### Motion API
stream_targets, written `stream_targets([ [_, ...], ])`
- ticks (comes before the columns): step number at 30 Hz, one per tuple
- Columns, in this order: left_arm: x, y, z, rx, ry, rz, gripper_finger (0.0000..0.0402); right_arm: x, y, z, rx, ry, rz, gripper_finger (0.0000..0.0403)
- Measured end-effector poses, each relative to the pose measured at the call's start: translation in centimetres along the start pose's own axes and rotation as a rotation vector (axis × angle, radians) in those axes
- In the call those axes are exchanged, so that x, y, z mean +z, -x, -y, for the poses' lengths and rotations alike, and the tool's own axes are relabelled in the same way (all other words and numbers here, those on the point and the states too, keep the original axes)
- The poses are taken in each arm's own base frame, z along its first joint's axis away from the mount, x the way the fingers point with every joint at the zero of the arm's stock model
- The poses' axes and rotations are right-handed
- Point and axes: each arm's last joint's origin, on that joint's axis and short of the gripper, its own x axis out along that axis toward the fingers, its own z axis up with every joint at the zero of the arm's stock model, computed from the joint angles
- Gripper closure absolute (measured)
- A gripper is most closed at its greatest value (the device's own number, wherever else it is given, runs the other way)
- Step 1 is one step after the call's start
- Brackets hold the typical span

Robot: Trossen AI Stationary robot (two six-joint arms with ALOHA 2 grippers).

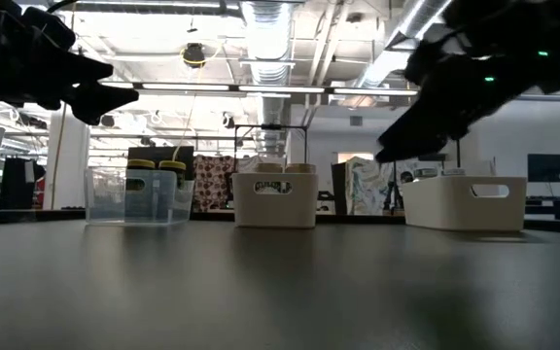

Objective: Sort spices by type
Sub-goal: Return to Home Position

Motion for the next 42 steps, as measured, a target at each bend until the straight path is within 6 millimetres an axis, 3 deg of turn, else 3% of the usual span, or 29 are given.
stream_targets([
  [6,0.0,0.0,0.0,0.001,0.000,-0.001,0.0097,-2.3,3.6,2.1,0.051,-0.056,0.169,0.0039],
  [11,0.0,0.0,0.0,0.002,0.000,-0.001,0.0097,-3.5,5.5,2.2,0.154,-0.105,0.230,0.0039],
  [18,0.0,0.0,0.0,0.002,0.000,-0.001,0.0097,-3.7,7.4,2.6,0.092,-0.173,0.238,0.0039],
  [25,0.0,0.0,0.0,0.002,0.000,-0.001,0.0097,-3.0,10.1,3.3,0.024,-0.153,0.458,0.0039],
  [30,0.0,0.0,0.0,0.002,0.000,-0.002,0.0097,-4.7,10.8,3.6,0.061,-0.141,0.492,0.0039],
  [34,0.0,0.0,0.0,0.003,-0.001,-0.001,0.0097,-4.7,11.0,3.1,0.175,-0.037,0.498,0.0039],
  [42,0.0,0.0,0.0,0.003,0.000,-0.002,0.0097,-5.2,10.5,3.0,0.190,-0.030,0.419,0.0039],
])
